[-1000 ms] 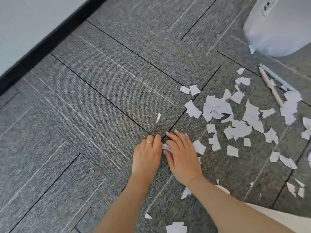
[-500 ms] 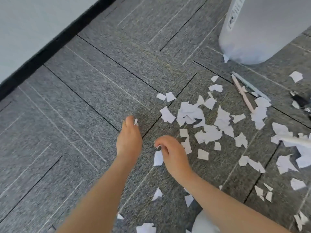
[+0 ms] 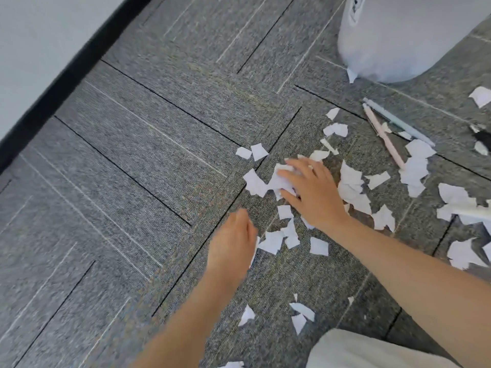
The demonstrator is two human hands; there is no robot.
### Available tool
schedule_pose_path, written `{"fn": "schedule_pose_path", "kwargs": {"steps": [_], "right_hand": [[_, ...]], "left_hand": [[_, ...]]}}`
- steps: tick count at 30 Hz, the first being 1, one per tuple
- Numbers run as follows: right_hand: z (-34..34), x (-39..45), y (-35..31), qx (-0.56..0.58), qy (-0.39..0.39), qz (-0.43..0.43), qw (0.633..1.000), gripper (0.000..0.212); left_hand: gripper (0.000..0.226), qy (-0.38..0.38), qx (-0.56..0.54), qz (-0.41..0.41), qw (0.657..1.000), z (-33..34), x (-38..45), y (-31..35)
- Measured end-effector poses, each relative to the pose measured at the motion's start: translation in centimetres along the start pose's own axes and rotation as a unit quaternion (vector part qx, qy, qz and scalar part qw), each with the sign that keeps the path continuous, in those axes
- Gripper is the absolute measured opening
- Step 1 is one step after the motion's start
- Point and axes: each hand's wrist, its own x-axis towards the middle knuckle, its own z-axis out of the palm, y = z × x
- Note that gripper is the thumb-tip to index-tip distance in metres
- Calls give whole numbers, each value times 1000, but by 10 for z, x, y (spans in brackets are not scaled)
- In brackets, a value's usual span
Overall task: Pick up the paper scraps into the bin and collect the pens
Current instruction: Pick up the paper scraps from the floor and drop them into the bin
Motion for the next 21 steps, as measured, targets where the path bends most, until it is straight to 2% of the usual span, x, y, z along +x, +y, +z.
{"fn": "schedule_pose_path", "kwargs": {"steps": [2, 4, 7, 10, 12, 14, 16, 19, 21], "right_hand": [[1, 0, -1, 10, 31, -2, 999, 34], [2, 1, -2, 25, 47, 6, 999, 31], [1, 7, -3, 27, 54, 0, 998, 26], [-2, 14, -6, 26, 59, 2, 998, 24], [-3, 15, -7, 13, 59, 0, 998, 21], [-5, 15, -9, -3, 49, -2, 999, 18], [-9, 19, -12, -25, 30, 7, 999, 19], [-20, 18, -14, -46, -14, 30, 998, 24], [-29, 7, -14, 54, -25, 84, 995, 26]], "left_hand": [[21, -10, 86, 1, 996, 20, -12, 5], [31, 10, 113, -13, 993, 32, -17, 2], [40, 48, 148, 51, 987, 39, -18, -8], [33, 42, 179, 88, 979, 36, -10, -14], [20, 16, 171, 93, 981, 28, -6, -11], [10, -31, 140, 90, 986, 21, -4, -6], [11, -36, 77, 55, 995, 15, -1, -4], [24, -60, -90, -19, 994, 0, -9, 0], [30, -69, -198, -60, 976, -6, -22, 5]]}}
